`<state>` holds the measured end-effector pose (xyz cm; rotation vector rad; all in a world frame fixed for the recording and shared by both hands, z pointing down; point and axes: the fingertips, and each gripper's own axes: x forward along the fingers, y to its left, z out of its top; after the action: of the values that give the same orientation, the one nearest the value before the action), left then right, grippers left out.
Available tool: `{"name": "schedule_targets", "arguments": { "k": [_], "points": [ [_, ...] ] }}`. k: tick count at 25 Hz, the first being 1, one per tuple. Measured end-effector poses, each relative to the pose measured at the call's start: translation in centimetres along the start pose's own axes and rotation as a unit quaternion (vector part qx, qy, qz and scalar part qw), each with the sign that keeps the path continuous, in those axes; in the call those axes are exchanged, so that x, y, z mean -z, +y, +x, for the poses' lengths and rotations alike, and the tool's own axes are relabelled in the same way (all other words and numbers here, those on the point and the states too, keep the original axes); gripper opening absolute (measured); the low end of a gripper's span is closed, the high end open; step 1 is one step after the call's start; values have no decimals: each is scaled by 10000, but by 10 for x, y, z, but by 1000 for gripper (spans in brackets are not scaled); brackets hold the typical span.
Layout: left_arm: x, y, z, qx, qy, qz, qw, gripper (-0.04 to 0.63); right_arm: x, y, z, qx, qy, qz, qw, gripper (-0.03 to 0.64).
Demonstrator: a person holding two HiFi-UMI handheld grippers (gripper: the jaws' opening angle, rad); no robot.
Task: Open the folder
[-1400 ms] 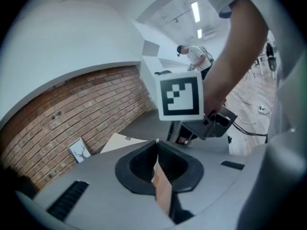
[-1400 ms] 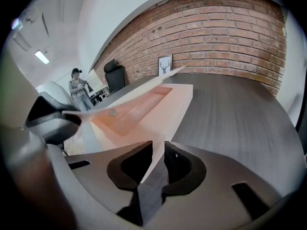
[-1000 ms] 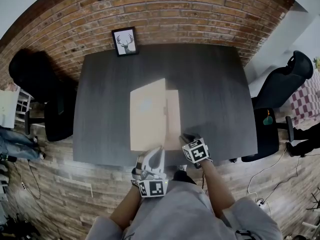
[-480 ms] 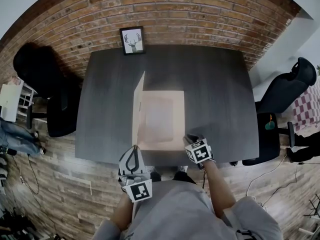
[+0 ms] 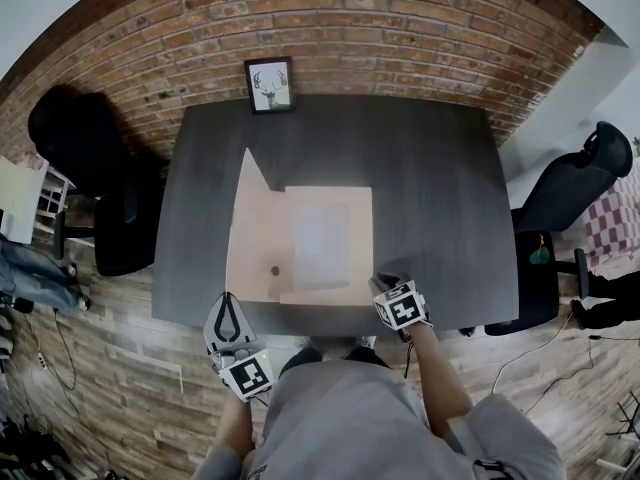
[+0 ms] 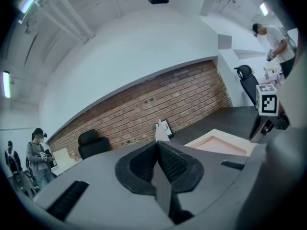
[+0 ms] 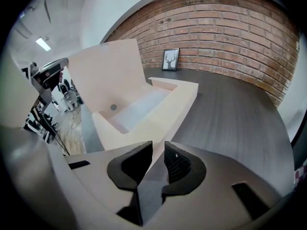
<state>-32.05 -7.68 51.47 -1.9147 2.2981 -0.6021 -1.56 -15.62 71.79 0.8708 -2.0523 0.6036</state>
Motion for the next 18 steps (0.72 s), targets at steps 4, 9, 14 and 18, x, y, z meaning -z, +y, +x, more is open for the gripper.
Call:
{"name": "schedule_targets", "arguments": {
  "k": [4,9,14,18],
  "points": [
    [23,30,10,-370,254,-40,9990,3,1,-1,-1,43,37,-6,10000,55],
    [57,62,21,-726,607,-3,9955,9,1,-1,-1,97,62,-3,9999,54],
    [89,84,26,-974,968,-265,9902,20,1,-1,0,150,54,-6,9999,54],
    [115,98,29,-1159,1271,-551,9836,25,0,0,0,186,58,-18,9998,54]
  ]
}}
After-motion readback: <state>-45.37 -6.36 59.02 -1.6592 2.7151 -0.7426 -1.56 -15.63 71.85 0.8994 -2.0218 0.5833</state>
